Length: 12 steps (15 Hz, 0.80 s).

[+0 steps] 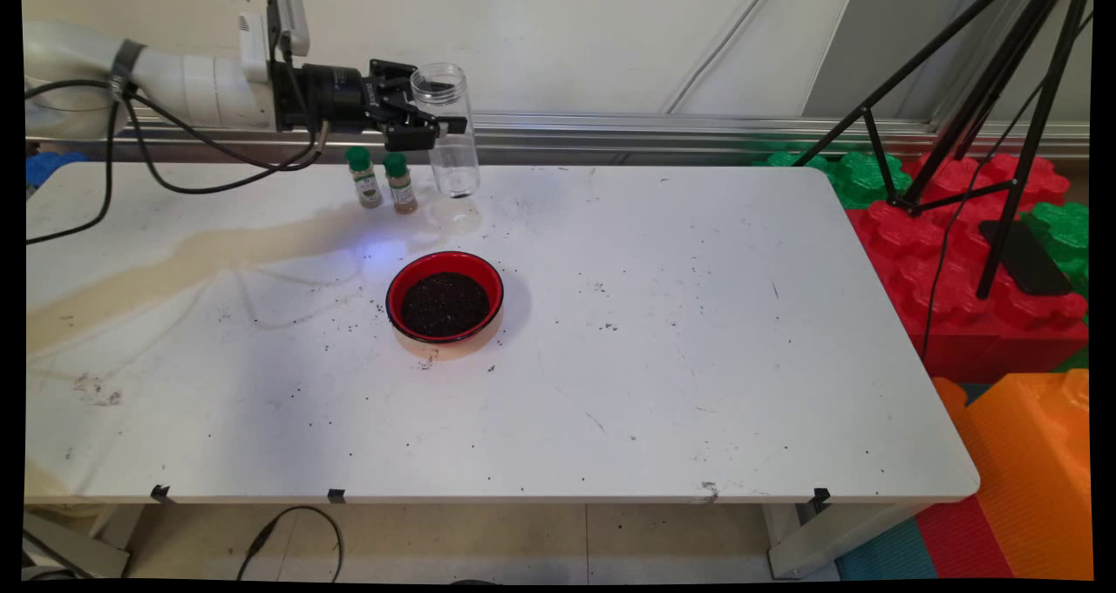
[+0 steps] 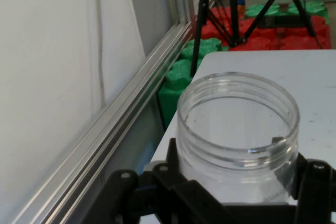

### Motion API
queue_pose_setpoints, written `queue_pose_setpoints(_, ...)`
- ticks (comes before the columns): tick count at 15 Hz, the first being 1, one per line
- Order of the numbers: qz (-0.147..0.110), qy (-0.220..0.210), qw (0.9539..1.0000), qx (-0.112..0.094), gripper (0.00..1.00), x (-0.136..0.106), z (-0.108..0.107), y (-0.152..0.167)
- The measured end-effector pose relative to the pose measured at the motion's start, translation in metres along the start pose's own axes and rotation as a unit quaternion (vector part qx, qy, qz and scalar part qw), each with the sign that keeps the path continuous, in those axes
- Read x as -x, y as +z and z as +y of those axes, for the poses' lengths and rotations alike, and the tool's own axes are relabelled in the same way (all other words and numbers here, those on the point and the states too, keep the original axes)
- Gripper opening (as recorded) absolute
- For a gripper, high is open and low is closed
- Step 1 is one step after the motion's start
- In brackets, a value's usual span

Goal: Place the picked object on the table

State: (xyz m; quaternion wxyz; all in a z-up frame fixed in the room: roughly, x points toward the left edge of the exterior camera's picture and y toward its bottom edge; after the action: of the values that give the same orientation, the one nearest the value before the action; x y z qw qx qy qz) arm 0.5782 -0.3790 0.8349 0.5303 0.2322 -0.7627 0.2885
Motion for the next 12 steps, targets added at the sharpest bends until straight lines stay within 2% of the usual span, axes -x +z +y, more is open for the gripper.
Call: queue_pose_setpoints(12, -0.024, -0.040, 0.9976, -0.052, 0.00, 0.041, -0.013, 0.032)
